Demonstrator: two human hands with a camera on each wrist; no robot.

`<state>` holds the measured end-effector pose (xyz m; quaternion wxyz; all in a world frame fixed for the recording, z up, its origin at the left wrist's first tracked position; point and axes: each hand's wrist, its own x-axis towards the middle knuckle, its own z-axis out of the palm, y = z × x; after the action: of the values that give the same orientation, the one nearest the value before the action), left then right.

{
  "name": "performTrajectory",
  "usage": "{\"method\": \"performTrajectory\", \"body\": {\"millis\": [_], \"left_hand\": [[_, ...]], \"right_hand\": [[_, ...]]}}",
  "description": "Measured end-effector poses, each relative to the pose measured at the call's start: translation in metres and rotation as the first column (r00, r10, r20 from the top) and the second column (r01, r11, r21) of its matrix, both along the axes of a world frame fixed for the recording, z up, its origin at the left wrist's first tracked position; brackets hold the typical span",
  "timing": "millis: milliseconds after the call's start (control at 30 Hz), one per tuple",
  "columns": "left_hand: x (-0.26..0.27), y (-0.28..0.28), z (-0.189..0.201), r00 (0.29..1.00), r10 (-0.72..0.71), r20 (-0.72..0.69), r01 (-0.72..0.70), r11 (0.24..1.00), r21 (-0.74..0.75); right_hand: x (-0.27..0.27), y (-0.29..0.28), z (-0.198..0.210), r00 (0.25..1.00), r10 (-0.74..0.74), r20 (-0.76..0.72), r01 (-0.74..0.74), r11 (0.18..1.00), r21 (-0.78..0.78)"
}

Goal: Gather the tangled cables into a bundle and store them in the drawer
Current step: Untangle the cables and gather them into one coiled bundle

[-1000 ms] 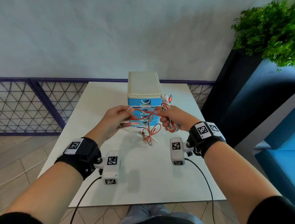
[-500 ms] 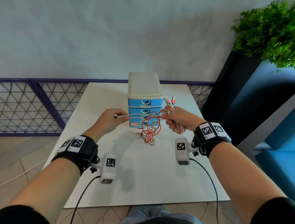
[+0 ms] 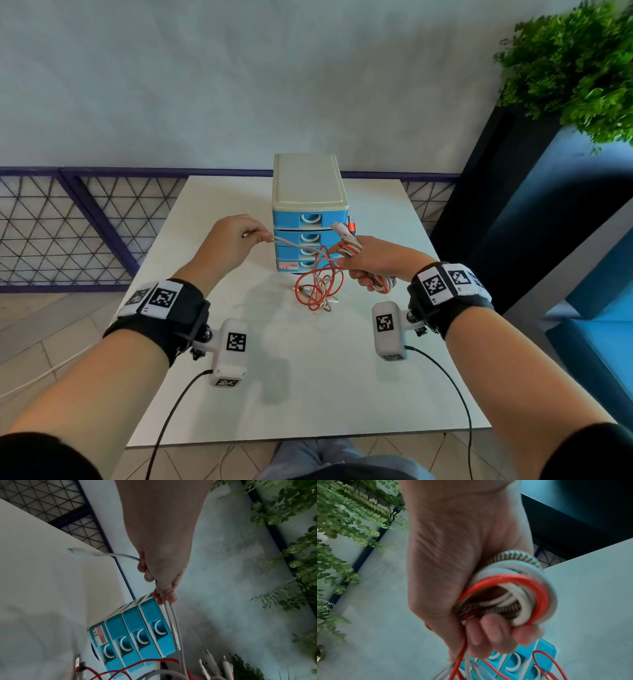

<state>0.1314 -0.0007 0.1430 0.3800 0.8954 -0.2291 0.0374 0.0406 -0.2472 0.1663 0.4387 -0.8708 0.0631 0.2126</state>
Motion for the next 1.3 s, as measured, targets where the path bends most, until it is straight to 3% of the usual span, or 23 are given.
{"method": "performTrajectory", "body": {"millis": [100,167,300,400,500,667,800,867,967,1033,1100,1200,1233,1300], "left_hand": [[0.006,0.005,0.005,0.998,-0.017,-0.058,0.021,0.996,0.083],[0.010,0.008,0.006,0.976,-0.058,-0.209,0.078,0.993,0.090],[0.009,0.015,0.002,0.797,-0.187,-0.574,0.122,0.981,-0.151],[0.009,0.026,-0.004,0.697,-0.279,-0.660,0.048,0.937,-0.345],[0.009,0.032,-0.010,0.721,-0.284,-0.632,0.095,0.944,-0.315],[0.011,0.032,-0.026,0.846,-0.188,-0.500,0.190,0.981,-0.047],[0.014,0.038,-0.038,0.957,0.039,-0.288,0.032,0.970,0.241],[0.015,0.039,-0.040,0.957,0.120,-0.264,-0.029,0.945,0.325],[0.012,0.035,-0.042,0.919,0.097,-0.383,0.043,0.939,0.341],[0.011,0.029,-0.044,0.923,0.036,-0.384,0.114,0.926,0.361],[0.008,0.016,-0.036,0.945,-0.090,-0.314,0.169,0.957,0.236],[-0.001,-0.009,-0.011,0.979,-0.180,-0.098,0.170,0.980,-0.106],[-0.003,-0.018,-0.003,0.981,-0.187,-0.046,0.178,0.972,-0.154],[-0.007,-0.031,0.008,0.960,-0.279,-0.029,0.275,0.957,-0.094]], "right_hand": [[-0.002,0.000,0.003,0.999,0.031,-0.031,-0.030,0.999,0.032],[-0.001,-0.003,0.005,0.999,0.027,-0.018,-0.026,0.999,0.018],[0.001,-0.012,0.005,0.999,-0.021,0.027,0.020,0.999,0.044],[-0.002,-0.021,0.001,0.994,-0.109,0.012,0.106,0.984,0.144],[-0.005,-0.028,0.000,0.982,-0.190,-0.017,0.189,0.953,0.238],[-0.005,-0.032,-0.001,0.962,-0.269,-0.053,0.271,0.900,0.342],[-0.006,-0.036,0.000,0.945,-0.314,-0.089,0.323,0.860,0.395],[-0.006,-0.036,0.001,0.947,-0.303,-0.102,0.317,0.847,0.426],[-0.006,-0.030,0.003,0.961,-0.254,-0.110,0.276,0.856,0.437],[-0.005,-0.023,0.005,0.970,-0.225,-0.088,0.241,0.887,0.394],[-0.004,-0.016,0.006,0.980,-0.192,-0.043,0.196,0.927,0.319],[-0.003,-0.006,0.006,0.995,-0.099,0.007,0.095,0.975,0.202],[-0.003,-0.002,0.006,0.998,-0.061,0.013,0.057,0.981,0.183],[-0.003,0.005,0.008,1.000,0.008,0.013,-0.010,0.985,0.171]]}}
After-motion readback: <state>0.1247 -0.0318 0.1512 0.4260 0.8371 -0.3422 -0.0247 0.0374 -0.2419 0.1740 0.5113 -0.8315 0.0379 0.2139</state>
